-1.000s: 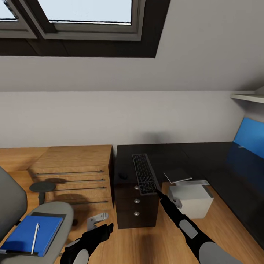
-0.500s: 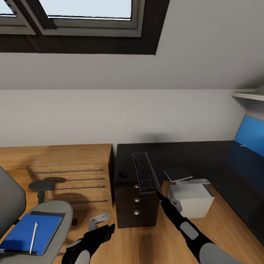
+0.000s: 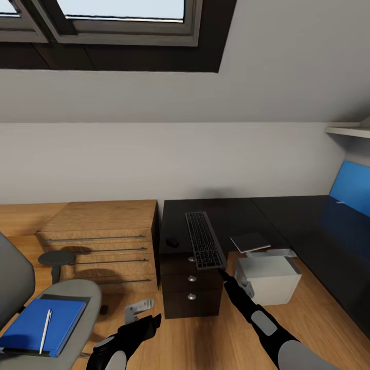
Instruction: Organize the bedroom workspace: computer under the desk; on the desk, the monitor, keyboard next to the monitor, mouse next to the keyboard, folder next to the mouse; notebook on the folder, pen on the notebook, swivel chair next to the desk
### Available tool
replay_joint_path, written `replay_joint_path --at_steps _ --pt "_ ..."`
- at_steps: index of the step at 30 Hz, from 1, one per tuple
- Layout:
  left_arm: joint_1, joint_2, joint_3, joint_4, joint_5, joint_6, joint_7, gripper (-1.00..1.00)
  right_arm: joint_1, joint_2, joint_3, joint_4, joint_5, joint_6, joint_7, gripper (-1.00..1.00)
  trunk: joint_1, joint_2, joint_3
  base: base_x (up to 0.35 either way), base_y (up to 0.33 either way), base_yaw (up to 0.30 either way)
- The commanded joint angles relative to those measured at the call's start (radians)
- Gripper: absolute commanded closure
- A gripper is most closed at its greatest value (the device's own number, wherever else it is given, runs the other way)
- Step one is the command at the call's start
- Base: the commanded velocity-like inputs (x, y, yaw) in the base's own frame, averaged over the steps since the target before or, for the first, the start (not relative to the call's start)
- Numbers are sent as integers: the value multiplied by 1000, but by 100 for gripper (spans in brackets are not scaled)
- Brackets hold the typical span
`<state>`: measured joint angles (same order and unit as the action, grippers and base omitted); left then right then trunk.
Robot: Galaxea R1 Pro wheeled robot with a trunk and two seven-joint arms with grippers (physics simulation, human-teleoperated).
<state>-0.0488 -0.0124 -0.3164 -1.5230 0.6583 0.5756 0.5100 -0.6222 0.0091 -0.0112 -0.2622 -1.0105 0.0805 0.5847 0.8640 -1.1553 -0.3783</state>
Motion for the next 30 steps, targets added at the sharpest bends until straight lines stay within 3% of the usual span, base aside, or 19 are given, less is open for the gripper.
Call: replay_joint_path --at_steps 1,9,30 --pt "-1 0 -1 -1 10 1 10 -100 -1 0 -4 0 -12 8 3 -100 0 -1 -1 0 0 0" --pt "0 0 -1 0 9 0 11 -100 -1 -1 -20 1 -69 8 1 -100 8 -15 -7 0 0 0" --pt "0 0 -15 0 7 0 12 -100 -1 0 -21 3 -72 9 1 -100 88 -162 -73 0 0 0"
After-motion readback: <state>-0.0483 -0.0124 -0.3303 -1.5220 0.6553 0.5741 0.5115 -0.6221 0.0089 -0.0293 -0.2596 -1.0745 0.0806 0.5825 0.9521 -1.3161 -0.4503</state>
